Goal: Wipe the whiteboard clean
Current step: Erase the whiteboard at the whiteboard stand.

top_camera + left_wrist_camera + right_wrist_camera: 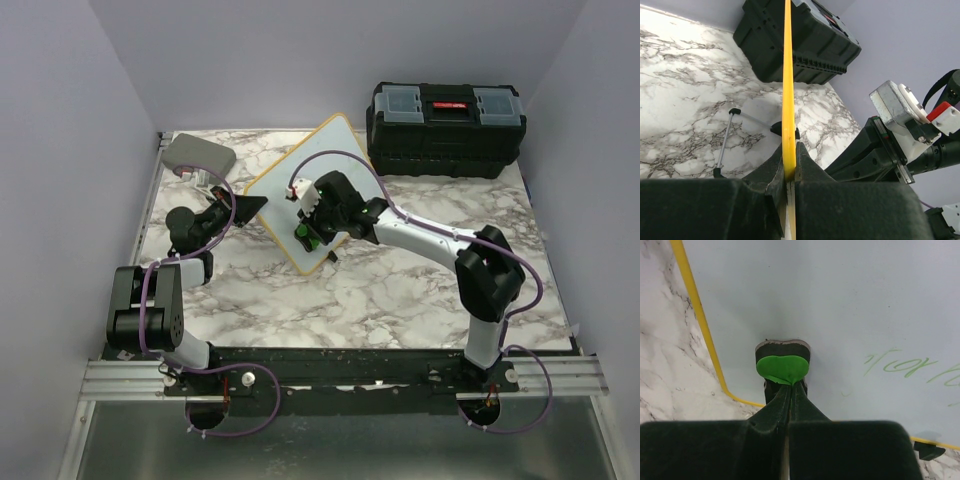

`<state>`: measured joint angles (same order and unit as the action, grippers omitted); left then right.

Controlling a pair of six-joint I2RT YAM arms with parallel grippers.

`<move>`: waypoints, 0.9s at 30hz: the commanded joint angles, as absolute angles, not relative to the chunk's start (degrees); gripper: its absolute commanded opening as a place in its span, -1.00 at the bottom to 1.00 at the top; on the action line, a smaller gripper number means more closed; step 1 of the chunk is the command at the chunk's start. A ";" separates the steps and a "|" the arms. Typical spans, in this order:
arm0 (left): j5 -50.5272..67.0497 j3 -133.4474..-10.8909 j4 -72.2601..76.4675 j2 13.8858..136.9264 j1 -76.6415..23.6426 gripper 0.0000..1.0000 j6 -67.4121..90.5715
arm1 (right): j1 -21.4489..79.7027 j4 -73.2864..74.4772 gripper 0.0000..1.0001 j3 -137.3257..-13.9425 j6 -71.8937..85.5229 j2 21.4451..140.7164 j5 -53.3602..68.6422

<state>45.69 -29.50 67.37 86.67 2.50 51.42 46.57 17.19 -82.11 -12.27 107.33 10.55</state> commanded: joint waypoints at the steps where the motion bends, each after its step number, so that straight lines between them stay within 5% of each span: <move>1: 50.36 -29.93 67.38 85.99 1.27 -1.00 50.81 | 47.11 14.51 -0.99 -83.10 -10.15 108.73 2.52; 10: 50.35 -29.88 67.31 85.96 1.31 -1.00 50.77 | 46.49 11.72 -0.99 -81.61 -11.35 108.54 -8.98; 20: 50.32 -29.84 67.85 86.40 1.32 -1.00 51.01 | 47.11 19.86 -0.99 -82.67 -16.06 109.69 15.45; 27: 50.35 -29.71 68.11 86.54 1.30 -1.00 51.06 | 46.68 13.36 -0.99 -81.44 -11.39 108.89 -2.43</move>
